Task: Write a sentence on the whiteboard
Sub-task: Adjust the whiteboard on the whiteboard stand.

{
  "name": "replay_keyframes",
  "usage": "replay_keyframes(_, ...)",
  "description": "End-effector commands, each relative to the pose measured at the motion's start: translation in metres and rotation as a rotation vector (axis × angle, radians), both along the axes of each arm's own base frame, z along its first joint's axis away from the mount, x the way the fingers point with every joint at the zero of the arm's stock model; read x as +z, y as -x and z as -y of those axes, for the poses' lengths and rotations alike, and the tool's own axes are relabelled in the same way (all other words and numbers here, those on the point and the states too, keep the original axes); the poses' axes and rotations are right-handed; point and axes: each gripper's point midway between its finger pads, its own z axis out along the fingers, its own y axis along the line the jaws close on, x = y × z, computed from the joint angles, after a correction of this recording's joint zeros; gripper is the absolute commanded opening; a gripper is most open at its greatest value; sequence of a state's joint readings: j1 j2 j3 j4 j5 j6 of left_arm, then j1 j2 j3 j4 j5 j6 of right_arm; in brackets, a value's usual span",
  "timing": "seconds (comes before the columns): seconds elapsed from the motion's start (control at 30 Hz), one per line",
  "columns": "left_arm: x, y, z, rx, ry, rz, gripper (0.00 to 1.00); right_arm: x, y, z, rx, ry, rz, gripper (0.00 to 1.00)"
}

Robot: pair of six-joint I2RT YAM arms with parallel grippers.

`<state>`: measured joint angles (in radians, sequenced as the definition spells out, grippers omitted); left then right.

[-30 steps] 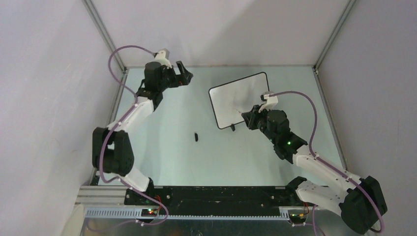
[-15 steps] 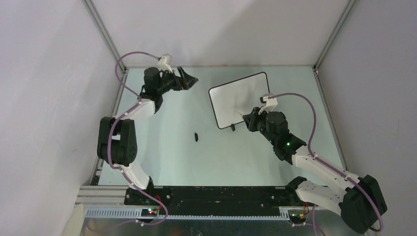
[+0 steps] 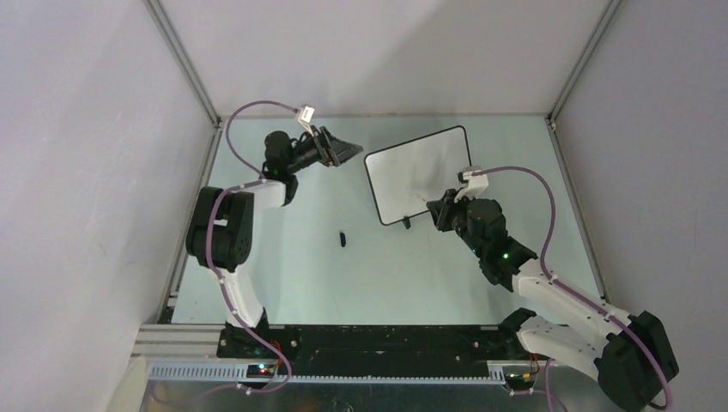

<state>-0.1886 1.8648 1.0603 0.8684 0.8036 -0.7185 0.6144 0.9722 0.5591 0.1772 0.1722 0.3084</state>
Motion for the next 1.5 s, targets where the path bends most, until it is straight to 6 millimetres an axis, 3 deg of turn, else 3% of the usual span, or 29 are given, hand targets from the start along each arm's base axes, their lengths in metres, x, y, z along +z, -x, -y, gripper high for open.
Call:
replay_keyframes(0.0,0.016,0.005,0.023,-0.085,0.016,0.067,0.82,0.017,-0.004,0.0,-0.014,-0.019,0.064,0.0)
replay_keyframes(0.2,-0.015,0.003,0.036,-0.084,-0.147,0.018,0.73,0.014,-0.004,0.002,-0.024,-0.017,0.059,0.0)
replay_keyframes(0.43,-0.028,0.007,0.048,-0.132,-0.165,-0.018,0.5,0.011,-0.005,0.002,-0.026,-0.012,0.052,0.0)
replay_keyframes(0.77,-0.033,0.015,0.051,-0.169,-0.147,-0.04,0.38,0.01,-0.006,0.002,-0.024,-0.015,0.047,0.0)
replay_keyframes(0.87,-0.034,0.02,0.051,-0.189,-0.141,-0.039,0.13,0.01,-0.005,0.002,-0.022,-0.016,0.047,0.0)
replay_keyframes(0.93,-0.034,0.022,0.052,-0.201,-0.139,-0.042,0.02,0.01,-0.005,0.001,-0.02,-0.018,0.044,0.0)
replay_keyframes(1.47,-0.041,0.076,0.046,-0.467,-0.116,-0.126,0.0,0.011,-0.004,-0.002,-0.007,-0.037,0.039,0.0)
